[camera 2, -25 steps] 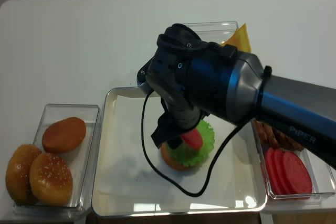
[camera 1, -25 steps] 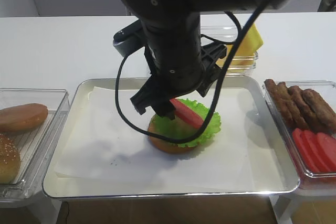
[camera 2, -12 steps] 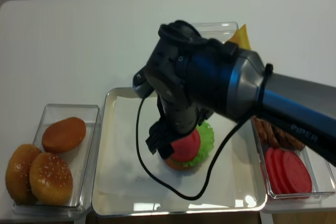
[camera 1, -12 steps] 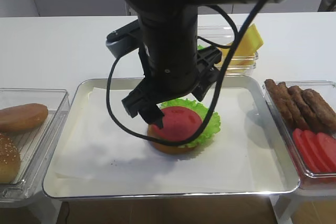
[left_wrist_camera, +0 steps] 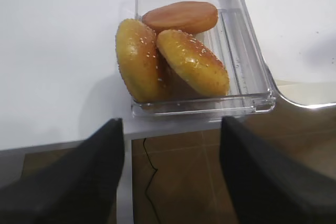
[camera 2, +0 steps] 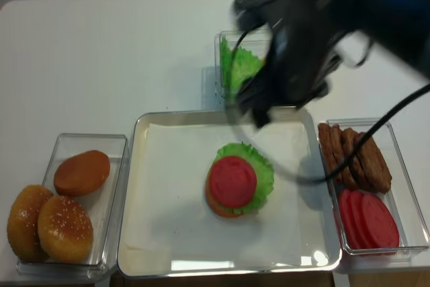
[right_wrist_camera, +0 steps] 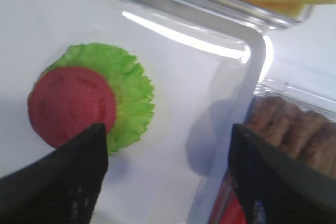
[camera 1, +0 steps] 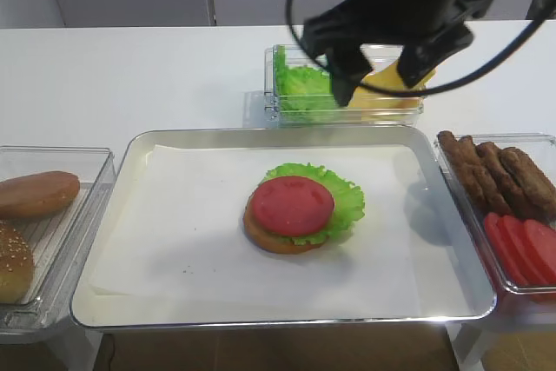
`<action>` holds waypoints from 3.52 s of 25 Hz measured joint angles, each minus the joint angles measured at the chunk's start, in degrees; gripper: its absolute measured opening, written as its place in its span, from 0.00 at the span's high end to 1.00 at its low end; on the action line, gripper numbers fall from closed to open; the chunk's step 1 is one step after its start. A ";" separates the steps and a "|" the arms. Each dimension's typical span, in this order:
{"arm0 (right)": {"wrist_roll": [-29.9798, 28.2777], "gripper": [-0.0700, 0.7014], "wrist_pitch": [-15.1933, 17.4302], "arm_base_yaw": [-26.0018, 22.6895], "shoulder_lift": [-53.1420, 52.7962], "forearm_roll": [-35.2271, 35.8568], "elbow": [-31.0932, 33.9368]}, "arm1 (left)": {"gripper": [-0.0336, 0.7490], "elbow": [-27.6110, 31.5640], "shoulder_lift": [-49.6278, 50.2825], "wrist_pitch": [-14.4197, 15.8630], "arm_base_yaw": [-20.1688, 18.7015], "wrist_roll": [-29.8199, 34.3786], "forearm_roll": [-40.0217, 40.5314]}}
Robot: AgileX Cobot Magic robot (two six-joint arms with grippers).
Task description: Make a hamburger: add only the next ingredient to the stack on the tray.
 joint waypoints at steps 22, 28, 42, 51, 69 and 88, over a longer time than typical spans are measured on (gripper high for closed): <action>-5.41 0.32 0.95 -24.95 -41.14 1.38 29.66 | 0.41 0.00 0.00 0.00 0.00 0.00 0.00; -5.54 0.32 1.56 -24.95 -54.82 1.38 35.25 | 0.41 0.00 0.00 0.00 0.00 0.00 0.00; -12.45 0.32 2.41 -24.95 -78.77 12.50 44.71 | 0.41 0.00 0.00 0.00 0.00 0.00 0.00; -16.75 0.32 2.73 -24.95 -89.56 13.12 50.47 | 0.41 0.00 0.00 0.00 0.00 0.00 0.00; -21.46 0.32 -4.74 -24.95 -89.82 10.93 58.72 | 0.41 0.00 0.00 0.00 0.00 0.00 0.00; -20.71 0.32 -5.47 -26.53 -92.27 11.48 59.05 | 0.41 0.00 0.00 0.00 0.00 0.00 -0.13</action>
